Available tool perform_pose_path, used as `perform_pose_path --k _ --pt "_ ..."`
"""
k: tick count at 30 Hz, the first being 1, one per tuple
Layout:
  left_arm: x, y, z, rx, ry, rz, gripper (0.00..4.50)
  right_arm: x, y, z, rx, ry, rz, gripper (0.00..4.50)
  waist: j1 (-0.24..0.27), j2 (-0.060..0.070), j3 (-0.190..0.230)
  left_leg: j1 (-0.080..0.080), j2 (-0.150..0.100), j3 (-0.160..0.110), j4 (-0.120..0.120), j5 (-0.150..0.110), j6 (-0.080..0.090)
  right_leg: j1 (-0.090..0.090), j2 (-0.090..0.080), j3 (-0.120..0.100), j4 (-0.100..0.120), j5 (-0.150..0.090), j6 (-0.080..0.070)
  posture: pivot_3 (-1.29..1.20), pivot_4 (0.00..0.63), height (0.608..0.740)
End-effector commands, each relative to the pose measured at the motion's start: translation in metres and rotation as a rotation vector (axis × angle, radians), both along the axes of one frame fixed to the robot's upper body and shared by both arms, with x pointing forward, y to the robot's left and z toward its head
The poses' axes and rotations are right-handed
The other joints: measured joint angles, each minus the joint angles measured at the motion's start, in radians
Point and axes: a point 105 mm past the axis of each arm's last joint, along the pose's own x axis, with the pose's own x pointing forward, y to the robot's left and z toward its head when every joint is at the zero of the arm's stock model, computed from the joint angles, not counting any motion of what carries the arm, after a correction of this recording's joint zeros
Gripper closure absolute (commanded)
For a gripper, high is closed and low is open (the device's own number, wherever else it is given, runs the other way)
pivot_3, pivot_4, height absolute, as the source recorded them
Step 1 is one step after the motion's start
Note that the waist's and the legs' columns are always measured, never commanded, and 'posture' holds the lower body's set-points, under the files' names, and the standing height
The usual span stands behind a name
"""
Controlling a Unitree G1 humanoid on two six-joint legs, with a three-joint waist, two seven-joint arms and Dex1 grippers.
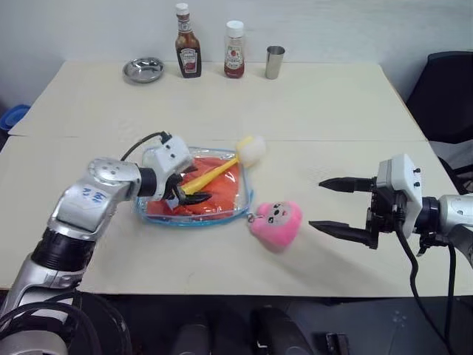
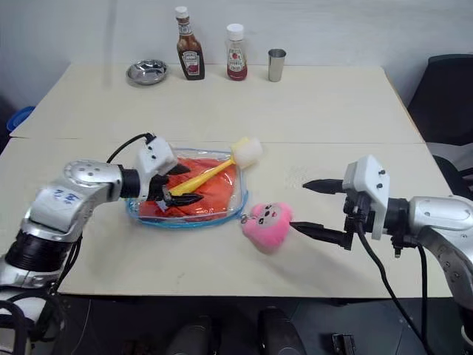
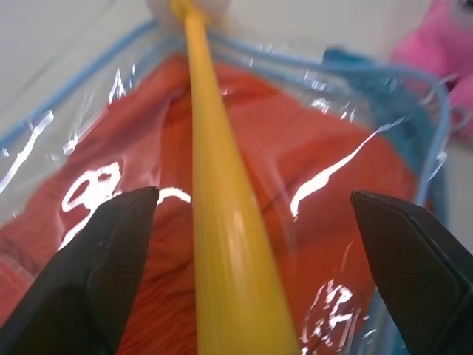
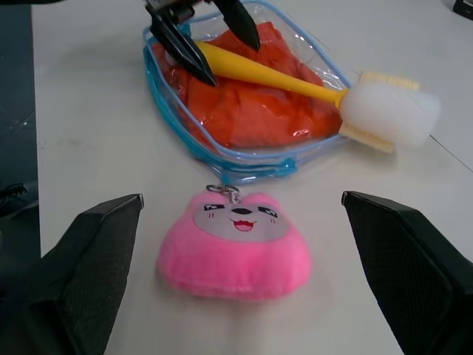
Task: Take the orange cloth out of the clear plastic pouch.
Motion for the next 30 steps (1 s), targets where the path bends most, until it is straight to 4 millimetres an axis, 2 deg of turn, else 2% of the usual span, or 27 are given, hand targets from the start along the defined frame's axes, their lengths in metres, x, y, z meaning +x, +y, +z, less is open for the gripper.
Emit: perform_pose_path --k 1,4,13,14,16,19,22,26,30 --pt "0.003 0.002 0.002 0.055 -0.033 -0.013 0.12 -0.007 0.007 0.014 0.001 -0.063 0.033 0.00 0.002 0.000 0.000 0.000 0.000 0.000 0.000 0.000 0.000 0.000 0.000 0.000 0.000 0.000 0.000 0.00 0.150 0.740" --pt "0.003 0.004 -0.005 0.079 -0.015 -0.011 0.12 -0.008 0.010 0.019 0.012 -0.076 0.049 0.00 0.004 0.000 0.000 -0.001 0.000 0.000 0.001 0.002 -0.003 0.000 -0.001 0.000 0.000 0.000 0.000 0.00 0.150 0.740" --pt "0.000 -0.003 -0.006 0.044 -0.015 -0.027 2.90 -0.007 0.014 0.020 0.014 -0.084 0.072 0.00 0.004 0.000 0.000 -0.001 0.000 0.000 0.001 0.002 -0.003 0.000 -0.001 0.000 0.000 0.000 0.000 0.00 0.150 0.740" --pt "0.000 -0.002 -0.005 0.041 -0.020 -0.016 3.10 -0.007 0.014 0.020 0.014 -0.084 0.076 0.00 0.003 0.000 0.000 -0.001 0.000 0.000 0.001 0.002 -0.003 0.000 -0.001 0.000 0.000 0.000 0.000 0.00 0.150 0.740" --pt "0.002 0.001 0.001 0.005 -0.041 0.025 3.10 -0.006 0.016 0.020 0.015 -0.084 0.090 0.00 0.002 0.000 0.000 -0.001 0.000 0.000 0.001 0.002 -0.003 0.000 -0.001 0.000 0.000 0.000 0.000 0.00 0.150 0.740" --pt "0.007 0.012 0.026 -0.159 -0.074 0.140 3.10 -0.004 0.019 0.021 0.020 -0.084 0.120 0.00 0.003 0.000 0.000 -0.001 0.000 0.000 0.002 0.002 -0.003 0.000 -0.001 0.000 0.001 0.000 0.000 0.00 0.150 0.740" --pt "0.011 0.044 0.045 -0.263 -0.111 0.312 3.10 -0.001 0.023 0.023 0.025 -0.089 0.148 0.00 0.000 -0.001 0.000 -0.005 0.000 -0.001 0.005 0.002 -0.003 -0.003 -0.001 -0.001 0.002 0.000 0.000 0.00 0.150 0.740" --pt "0.002 0.138 0.048 -0.218 -0.171 0.668 3.10 0.003 0.031 0.026 0.049 -0.087 0.196 0.00 -0.010 -0.001 0.000 -0.010 0.000 -0.001 0.007 0.002 -0.004 -0.011 0.000 0.001 0.006 0.000 0.000 0.00 0.150 0.740" --pt "-0.020 0.217 0.033 -0.137 -0.192 0.927 3.10 0.008 0.037 0.022 0.054 -0.080 0.231 0.00 -0.004 -0.001 0.000 -0.011 0.000 -0.001 0.006 0.002 -0.004 -0.014 0.000 0.001 0.008 0.000 0.000 0.00 0.150 0.740"
